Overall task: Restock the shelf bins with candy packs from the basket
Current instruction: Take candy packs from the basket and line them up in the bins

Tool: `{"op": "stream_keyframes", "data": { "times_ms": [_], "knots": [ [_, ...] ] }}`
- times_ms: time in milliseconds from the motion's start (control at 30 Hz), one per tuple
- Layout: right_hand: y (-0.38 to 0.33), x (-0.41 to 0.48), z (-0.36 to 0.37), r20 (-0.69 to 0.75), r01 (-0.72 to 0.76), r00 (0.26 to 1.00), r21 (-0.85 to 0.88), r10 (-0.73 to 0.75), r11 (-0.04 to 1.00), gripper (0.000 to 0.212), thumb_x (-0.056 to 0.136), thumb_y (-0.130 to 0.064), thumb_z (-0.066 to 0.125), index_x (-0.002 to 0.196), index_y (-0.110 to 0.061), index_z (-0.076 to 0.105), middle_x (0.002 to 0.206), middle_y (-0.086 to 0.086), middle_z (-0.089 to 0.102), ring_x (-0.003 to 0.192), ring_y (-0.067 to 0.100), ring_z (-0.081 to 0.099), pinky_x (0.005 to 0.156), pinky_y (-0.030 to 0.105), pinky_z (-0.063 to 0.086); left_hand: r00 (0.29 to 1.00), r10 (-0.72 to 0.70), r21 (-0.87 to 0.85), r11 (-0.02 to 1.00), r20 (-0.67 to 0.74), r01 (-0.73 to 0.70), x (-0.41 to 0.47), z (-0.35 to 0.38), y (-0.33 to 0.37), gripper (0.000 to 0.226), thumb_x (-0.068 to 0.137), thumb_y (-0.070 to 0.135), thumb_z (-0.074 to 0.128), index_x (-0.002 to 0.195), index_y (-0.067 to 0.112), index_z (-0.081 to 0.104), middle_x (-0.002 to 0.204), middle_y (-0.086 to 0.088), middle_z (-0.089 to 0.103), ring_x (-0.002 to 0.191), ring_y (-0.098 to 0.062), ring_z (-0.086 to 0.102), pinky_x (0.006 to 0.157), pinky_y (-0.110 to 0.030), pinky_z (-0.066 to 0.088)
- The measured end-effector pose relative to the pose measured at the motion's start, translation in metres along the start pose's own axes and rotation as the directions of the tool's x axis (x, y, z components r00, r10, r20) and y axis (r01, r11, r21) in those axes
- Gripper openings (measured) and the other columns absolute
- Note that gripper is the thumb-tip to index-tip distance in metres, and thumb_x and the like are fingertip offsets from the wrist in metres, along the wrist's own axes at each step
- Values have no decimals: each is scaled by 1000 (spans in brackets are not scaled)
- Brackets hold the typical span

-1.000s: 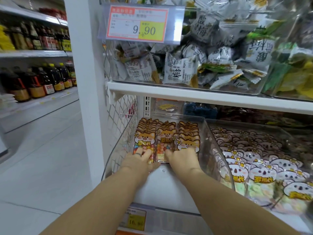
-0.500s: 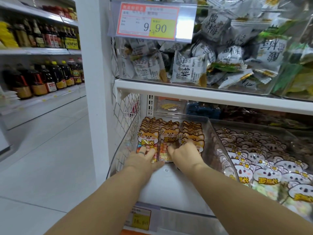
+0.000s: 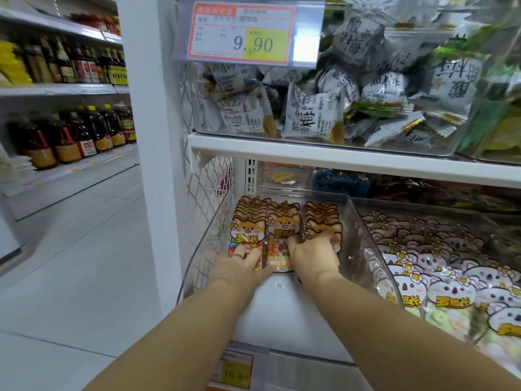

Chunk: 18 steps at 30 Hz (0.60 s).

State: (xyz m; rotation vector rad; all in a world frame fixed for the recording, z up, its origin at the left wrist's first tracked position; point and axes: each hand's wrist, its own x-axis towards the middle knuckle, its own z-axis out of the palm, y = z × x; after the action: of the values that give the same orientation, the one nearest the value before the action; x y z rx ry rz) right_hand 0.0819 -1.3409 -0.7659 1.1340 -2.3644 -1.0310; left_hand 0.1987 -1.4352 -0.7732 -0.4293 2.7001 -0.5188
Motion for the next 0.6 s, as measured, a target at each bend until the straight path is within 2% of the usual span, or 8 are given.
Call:
{"op": "stream_keyframes", "data": {
  "times_ms": [67, 133, 200, 267, 333, 433, 533, 600],
  "knots": [
    [0, 0, 3, 13, -8, 1000, 77, 7, 997, 68, 88, -3, 46, 148, -6, 12, 79, 8, 69, 62, 25, 61, 87, 50, 46, 1000, -2, 1, 1000, -4, 2, 0, 0, -1, 76, 104, 20, 44, 159, 38, -4, 166, -11, -6, 151, -38, 3, 113, -49, 29],
    [0, -7, 7, 44, -34, 999, 203, 26, 979, 82, 93, -4, 45, 154, -15, -8, 98, 18, 68, 87, 32, 64, 94, 55, 45, 1000, 0, -5, 1000, -2, 0, 0, -1, -1, 75, 104, 19, 43, 159, 38, -4, 166, -10, -6, 151, -39, 3, 114, -49, 29],
    [1, -20, 7, 94, -81, 994, 314, 54, 946, 89, 99, -11, 45, 152, -25, -24, 123, 33, 55, 111, 40, 55, 95, 53, 45, 1000, -6, -1, 1000, -14, 6, 1, 0, 0, 74, 104, 21, 43, 159, 38, -4, 165, -10, -5, 151, -39, 4, 114, -49, 29],
    [-2, -34, 10, 119, -118, 990, 451, 72, 885, 93, 99, -17, 48, 151, -29, -28, 137, 33, 41, 120, 40, 49, 95, 47, 46, 999, -16, 2, 1000, -30, 16, 2, 3, 0, 73, 104, 23, 42, 158, 40, -3, 163, -11, -1, 149, -39, 7, 111, -49, 31],
    [-7, -47, 12, 173, -194, 979, 627, 109, 754, 104, 93, -15, 57, 151, -30, -28, 140, 27, 32, 118, 35, 50, 95, 43, 47, 999, -20, 3, 1000, -30, 20, 1, 4, 1, 72, 104, 23, 41, 158, 41, -3, 163, -11, -1, 149, -39, 7, 110, -49, 32],
    [-7, -54, 4, 280, -277, 958, 834, 66, 476, 112, 88, -20, 69, 153, -33, -21, 148, 25, 10, 125, 37, 49, 102, 40, 44, 999, -4, -6, 1000, -36, 4, -3, 3, 0, 71, 104, 22, 39, 158, 39, -2, 163, -12, -1, 150, -39, 7, 111, -48, 31],
    [-2, -51, -9, 346, -320, 936, 912, -63, 256, 110, 88, -27, 72, 155, -33, -15, 158, 25, -9, 136, 40, 40, 107, 37, 38, 1000, 10, -9, 1000, -30, -10, -6, 0, -1, 73, 104, 20, 42, 159, 39, -3, 164, -13, -3, 150, -39, 7, 112, -48, 31],
    [-1, -47, -15, 371, -351, 922, 921, -107, 168, 108, 90, -29, 69, 155, -33, -17, 158, 28, -18, 140, 42, 33, 107, 35, 36, 1000, 8, -16, 1000, -30, -9, -6, 0, -1, 74, 103, 21, 44, 158, 40, -3, 163, -13, -2, 150, -39, 7, 112, -48, 31]
  ]
}}
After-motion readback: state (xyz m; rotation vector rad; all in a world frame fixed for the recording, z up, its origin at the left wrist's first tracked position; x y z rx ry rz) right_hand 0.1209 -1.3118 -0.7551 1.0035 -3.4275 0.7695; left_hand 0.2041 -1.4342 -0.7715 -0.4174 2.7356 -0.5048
